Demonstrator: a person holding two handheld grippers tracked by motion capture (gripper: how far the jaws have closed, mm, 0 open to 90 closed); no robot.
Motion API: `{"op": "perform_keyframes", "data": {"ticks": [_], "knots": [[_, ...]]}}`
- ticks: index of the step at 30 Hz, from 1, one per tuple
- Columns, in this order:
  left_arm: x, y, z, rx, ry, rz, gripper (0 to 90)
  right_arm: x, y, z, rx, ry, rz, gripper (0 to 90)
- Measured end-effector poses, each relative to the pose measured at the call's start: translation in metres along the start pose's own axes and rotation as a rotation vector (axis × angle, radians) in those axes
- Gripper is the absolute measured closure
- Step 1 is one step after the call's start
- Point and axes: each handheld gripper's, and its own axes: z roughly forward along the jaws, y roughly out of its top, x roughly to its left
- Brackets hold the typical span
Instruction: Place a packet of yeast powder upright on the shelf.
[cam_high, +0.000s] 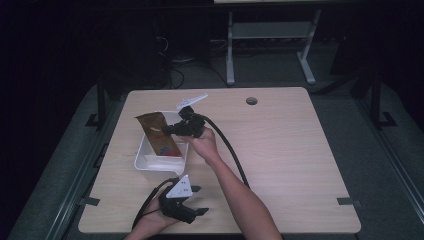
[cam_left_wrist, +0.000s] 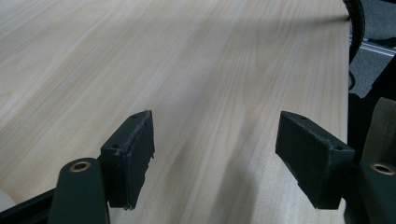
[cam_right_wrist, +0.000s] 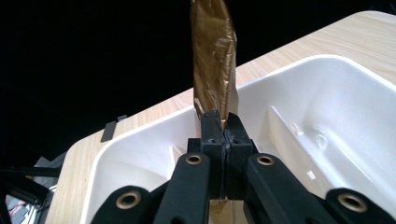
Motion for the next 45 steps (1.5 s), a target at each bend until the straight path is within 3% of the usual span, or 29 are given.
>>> {"op": "perform_keyframes", "data": {"ticks": [15, 21, 37, 45], "knots": [[0.0, 0.0, 0.001, -0.003, 0.003, 0.0, 27.5, -0.006, -0.007, -0.007, 0.002, -0.019, 0.013, 87.1], [0.0, 0.0, 0.001, -0.003, 0.004, -0.001, 27.5, -0.011, -0.013, -0.01, 0.023, -0.013, 0.043, 83.9], [-0.001, 0.001, 0.003, 0.003, 0.0, 0.005, 27.8, -0.016, -0.015, -0.02, 0.045, -0.026, 0.07, 62.5], [-0.001, 0.001, 0.005, 0.0, -0.002, 0.006, 27.8, -0.016, -0.014, -0.032, 0.037, -0.018, 0.084, 57.0]]}}
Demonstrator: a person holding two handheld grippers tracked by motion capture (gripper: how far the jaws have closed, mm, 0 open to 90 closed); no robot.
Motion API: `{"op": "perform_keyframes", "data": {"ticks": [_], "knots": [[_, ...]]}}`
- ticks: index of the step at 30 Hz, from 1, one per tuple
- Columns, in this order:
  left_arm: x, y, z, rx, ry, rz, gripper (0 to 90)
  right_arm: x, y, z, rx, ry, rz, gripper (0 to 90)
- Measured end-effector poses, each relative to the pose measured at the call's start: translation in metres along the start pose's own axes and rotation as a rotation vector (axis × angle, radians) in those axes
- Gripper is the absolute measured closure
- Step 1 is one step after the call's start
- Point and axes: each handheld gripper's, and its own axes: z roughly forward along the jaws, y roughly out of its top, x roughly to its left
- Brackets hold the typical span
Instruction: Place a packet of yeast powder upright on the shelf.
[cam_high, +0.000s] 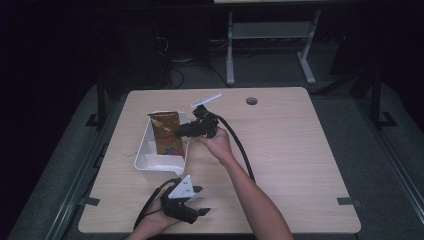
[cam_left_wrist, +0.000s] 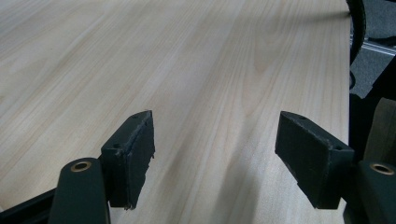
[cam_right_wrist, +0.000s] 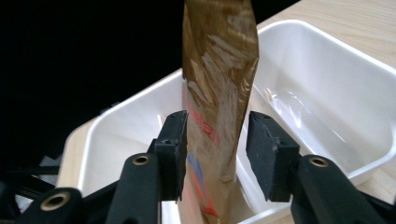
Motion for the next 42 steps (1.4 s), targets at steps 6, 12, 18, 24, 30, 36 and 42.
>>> {"op": "perform_keyframes", "data": {"ticks": [6, 12, 18, 24, 30, 36, 42], "knots": [[0.0, 0.0, 0.0, 0.0, -0.001, -0.001, 27.8, 0.001, 0.0, -0.012, -0.012, -0.003, -0.005, 54.7], [0.0, 0.001, 0.001, 0.0, -0.002, -0.005, 27.8, -0.001, -0.004, -0.024, -0.009, -0.008, -0.003, 54.1], [0.001, 0.001, 0.002, -0.001, -0.002, -0.008, 27.6, -0.003, -0.009, -0.036, -0.013, -0.016, 0.0, 53.3], [0.001, 0.001, 0.003, -0.003, -0.001, -0.012, 27.5, -0.004, -0.014, -0.049, -0.015, -0.021, 0.001, 51.9], [0.002, 0.002, 0.003, -0.006, 0.003, -0.018, 27.2, -0.005, -0.02, -0.062, -0.021, -0.03, 0.005, 50.5], [0.003, 0.002, 0.004, -0.008, 0.003, -0.022, 26.7, -0.005, -0.026, -0.076, -0.021, -0.04, 0.005, 48.8], [0.004, 0.002, 0.004, -0.012, 0.004, -0.028, 25.8, -0.006, -0.034, -0.09, -0.02, -0.054, 0.01, 47.0]]}}
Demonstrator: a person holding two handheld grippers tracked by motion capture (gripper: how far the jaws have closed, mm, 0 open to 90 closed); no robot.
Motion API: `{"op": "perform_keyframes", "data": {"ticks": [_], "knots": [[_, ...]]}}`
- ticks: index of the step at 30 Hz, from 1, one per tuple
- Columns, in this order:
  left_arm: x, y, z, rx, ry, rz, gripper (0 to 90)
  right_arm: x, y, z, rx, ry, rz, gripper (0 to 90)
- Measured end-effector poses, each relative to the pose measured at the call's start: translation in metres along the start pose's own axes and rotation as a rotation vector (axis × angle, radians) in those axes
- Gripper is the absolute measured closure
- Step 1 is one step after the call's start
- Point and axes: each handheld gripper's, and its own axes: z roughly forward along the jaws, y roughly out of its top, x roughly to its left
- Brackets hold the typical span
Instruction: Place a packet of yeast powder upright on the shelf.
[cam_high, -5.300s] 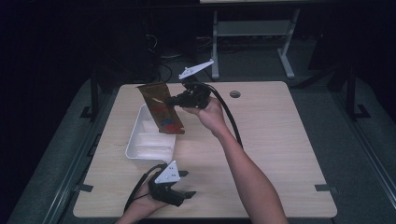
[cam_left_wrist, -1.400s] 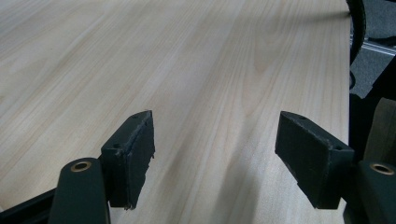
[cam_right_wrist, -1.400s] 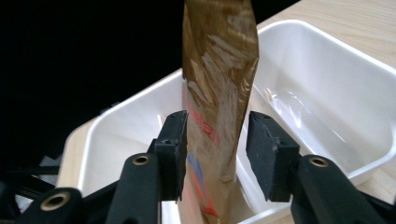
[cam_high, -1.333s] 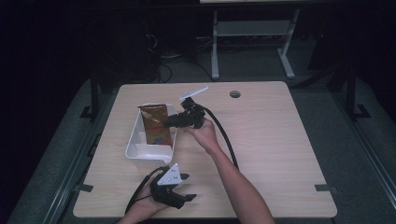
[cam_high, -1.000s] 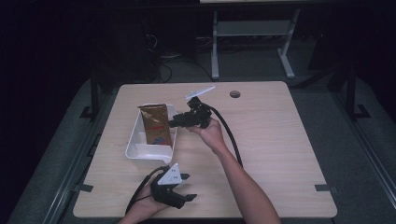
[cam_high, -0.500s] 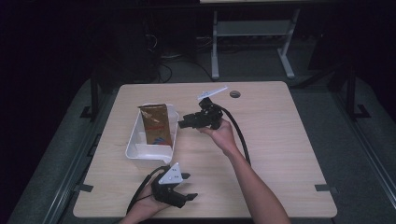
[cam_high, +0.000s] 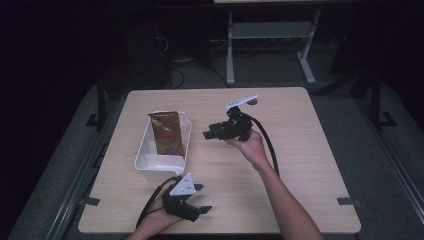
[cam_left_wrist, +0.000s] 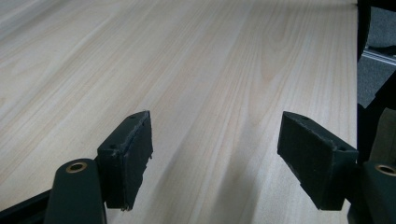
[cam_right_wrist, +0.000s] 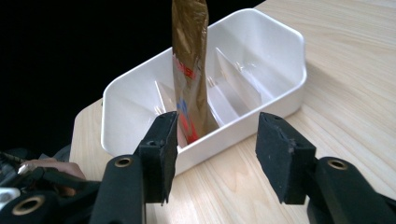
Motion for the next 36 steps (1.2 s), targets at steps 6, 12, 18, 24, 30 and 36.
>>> {"op": "perform_keyframes", "data": {"ticks": [6, 12, 18, 24, 30, 36], "knots": [[0.001, 0.0, 0.0, -0.005, 0.001, -0.008, 25.1, -0.003, -0.008, -0.012, 0.003, -0.01, 0.005, 45.8], [0.001, 0.001, 0.0, -0.01, 0.003, -0.016, 24.4, -0.005, -0.014, -0.021, 0.003, -0.017, 0.023, 43.5], [0.002, 0.001, 0.0, -0.011, 0.005, -0.017, 23.8, -0.006, -0.021, -0.029, 0.005, -0.024, 0.031, 41.7], [0.002, 0.002, 0.0, -0.015, 0.009, -0.02, 23.4, -0.008, -0.028, -0.039, 0.009, -0.033, 0.041, 40.1], [0.002, 0.001, 0.001, -0.012, 0.009, -0.022, 23.2, -0.007, -0.033, -0.052, -0.005, -0.046, 0.04, 39.1], [0.003, 0.001, 0.0, -0.016, 0.013, -0.024, 23.1, -0.009, -0.042, -0.061, -0.002, -0.057, 0.055, 38.1]]}}
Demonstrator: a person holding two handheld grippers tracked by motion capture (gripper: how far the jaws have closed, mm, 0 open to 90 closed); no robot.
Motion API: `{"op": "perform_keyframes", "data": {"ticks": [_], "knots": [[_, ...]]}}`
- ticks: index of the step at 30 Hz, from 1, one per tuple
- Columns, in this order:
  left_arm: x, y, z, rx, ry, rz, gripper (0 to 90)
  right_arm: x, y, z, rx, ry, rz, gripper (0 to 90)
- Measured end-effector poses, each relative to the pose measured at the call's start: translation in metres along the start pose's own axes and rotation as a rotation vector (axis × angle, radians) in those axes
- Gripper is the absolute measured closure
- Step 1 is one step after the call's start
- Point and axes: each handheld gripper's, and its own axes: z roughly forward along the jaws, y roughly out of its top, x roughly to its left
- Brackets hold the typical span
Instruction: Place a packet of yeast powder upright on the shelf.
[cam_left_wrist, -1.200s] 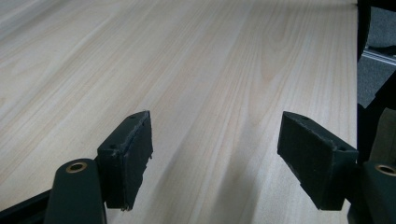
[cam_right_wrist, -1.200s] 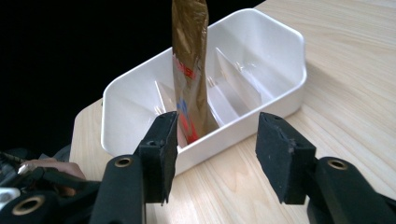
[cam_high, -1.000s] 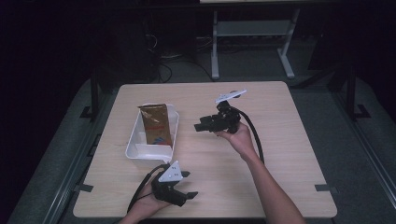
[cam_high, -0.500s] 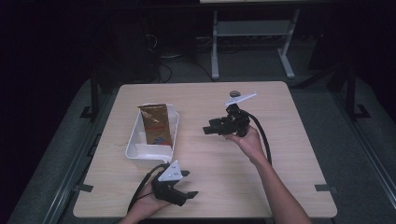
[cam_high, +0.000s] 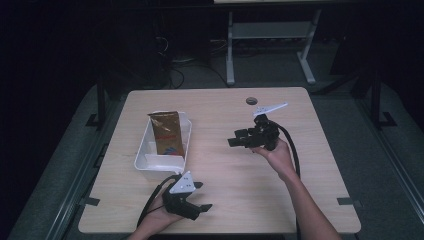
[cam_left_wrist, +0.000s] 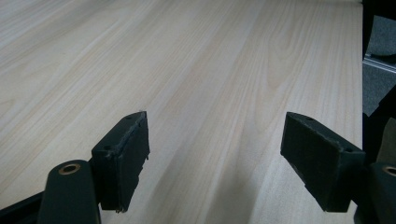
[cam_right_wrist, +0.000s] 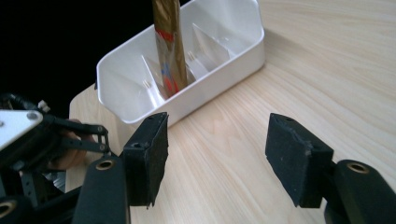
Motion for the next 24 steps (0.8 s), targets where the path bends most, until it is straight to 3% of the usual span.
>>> {"op": "perform_keyframes", "data": {"ticks": [24], "knots": [[0.003, 0.001, 0.0, -0.008, 0.009, -0.018, 22.8, -0.002, -0.026, -0.033, 0.003, -0.034, 0.013, 34.8]]}}
